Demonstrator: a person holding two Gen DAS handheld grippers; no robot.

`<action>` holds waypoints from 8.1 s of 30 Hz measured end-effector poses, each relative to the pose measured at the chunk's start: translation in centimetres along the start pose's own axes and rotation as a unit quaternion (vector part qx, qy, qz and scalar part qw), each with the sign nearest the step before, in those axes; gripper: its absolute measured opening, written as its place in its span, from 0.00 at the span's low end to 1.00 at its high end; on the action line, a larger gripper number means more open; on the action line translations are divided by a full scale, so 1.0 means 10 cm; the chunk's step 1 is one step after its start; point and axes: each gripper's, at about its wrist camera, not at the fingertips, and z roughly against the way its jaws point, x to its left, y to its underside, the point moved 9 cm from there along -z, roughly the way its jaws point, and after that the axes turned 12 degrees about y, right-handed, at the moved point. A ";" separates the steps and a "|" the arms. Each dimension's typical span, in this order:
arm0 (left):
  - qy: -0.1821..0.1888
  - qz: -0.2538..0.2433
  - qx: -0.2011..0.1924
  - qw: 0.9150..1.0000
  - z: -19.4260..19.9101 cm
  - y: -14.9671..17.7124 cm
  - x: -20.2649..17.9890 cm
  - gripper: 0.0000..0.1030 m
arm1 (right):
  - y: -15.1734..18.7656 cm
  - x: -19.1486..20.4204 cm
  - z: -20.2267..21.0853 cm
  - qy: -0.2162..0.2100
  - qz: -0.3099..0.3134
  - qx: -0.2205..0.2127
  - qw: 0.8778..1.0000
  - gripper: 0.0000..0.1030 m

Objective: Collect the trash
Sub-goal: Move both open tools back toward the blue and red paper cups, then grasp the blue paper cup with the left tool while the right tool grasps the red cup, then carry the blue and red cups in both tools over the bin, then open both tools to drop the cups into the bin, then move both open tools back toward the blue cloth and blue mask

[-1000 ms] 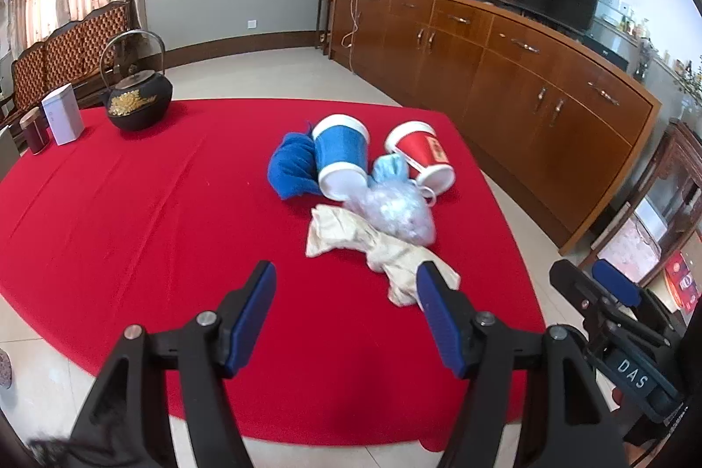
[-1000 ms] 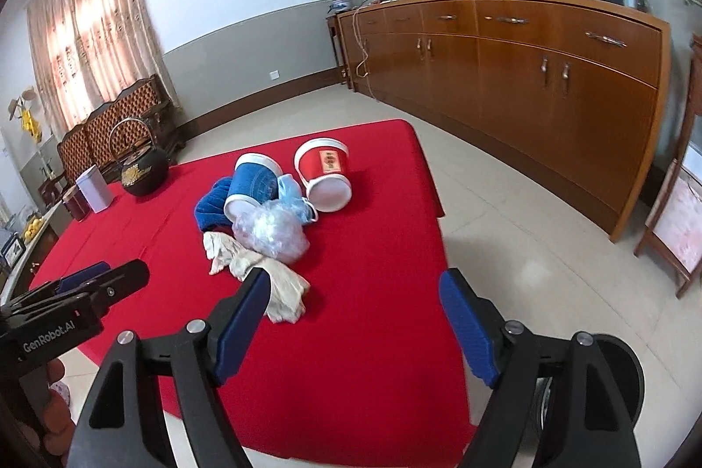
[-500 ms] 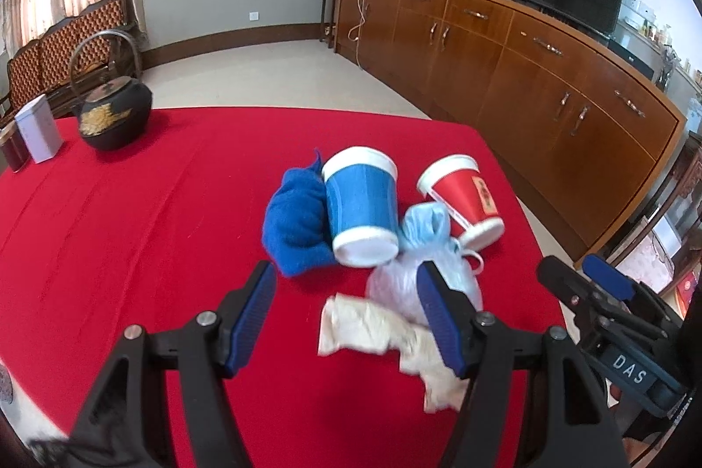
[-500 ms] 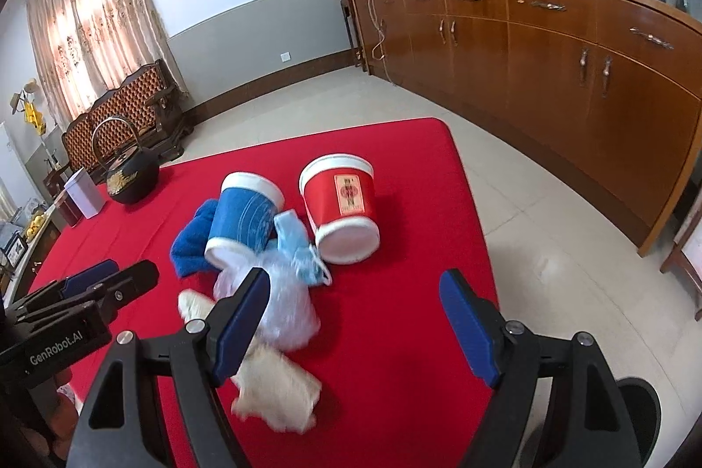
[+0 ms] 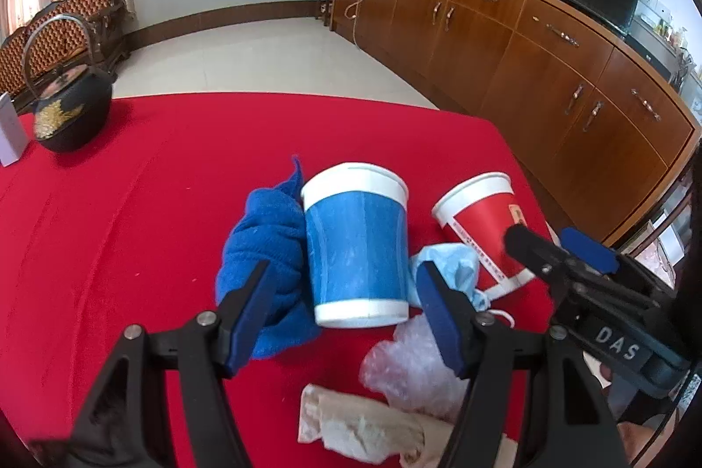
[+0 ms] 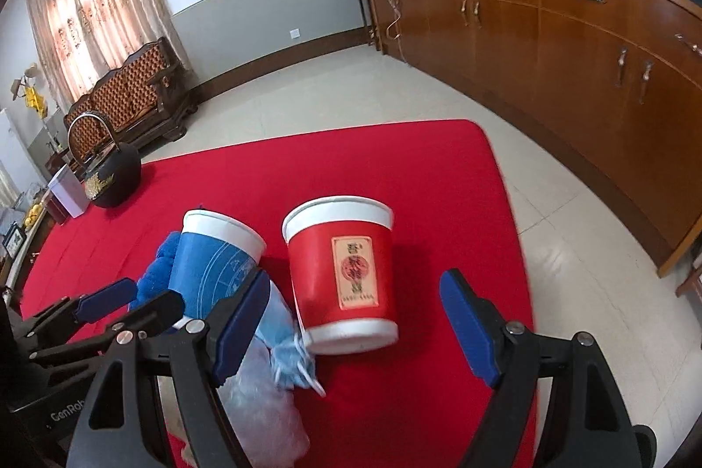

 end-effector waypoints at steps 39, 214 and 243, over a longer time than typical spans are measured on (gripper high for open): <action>0.021 -0.028 0.021 0.999 -0.31 0.03 0.01 0.60 | 0.21 -0.09 -0.36 -0.027 -0.011 0.027 0.999 0.78; -0.013 -0.017 -0.043 0.999 1.31 1.18 -0.19 0.69 | 1.82 -0.76 1.81 0.051 -0.066 -0.019 0.996 0.75; -0.042 0.021 -0.055 0.997 0.64 0.28 0.54 0.69 | 0.53 0.26 0.57 -0.003 -0.022 -0.023 0.999 0.75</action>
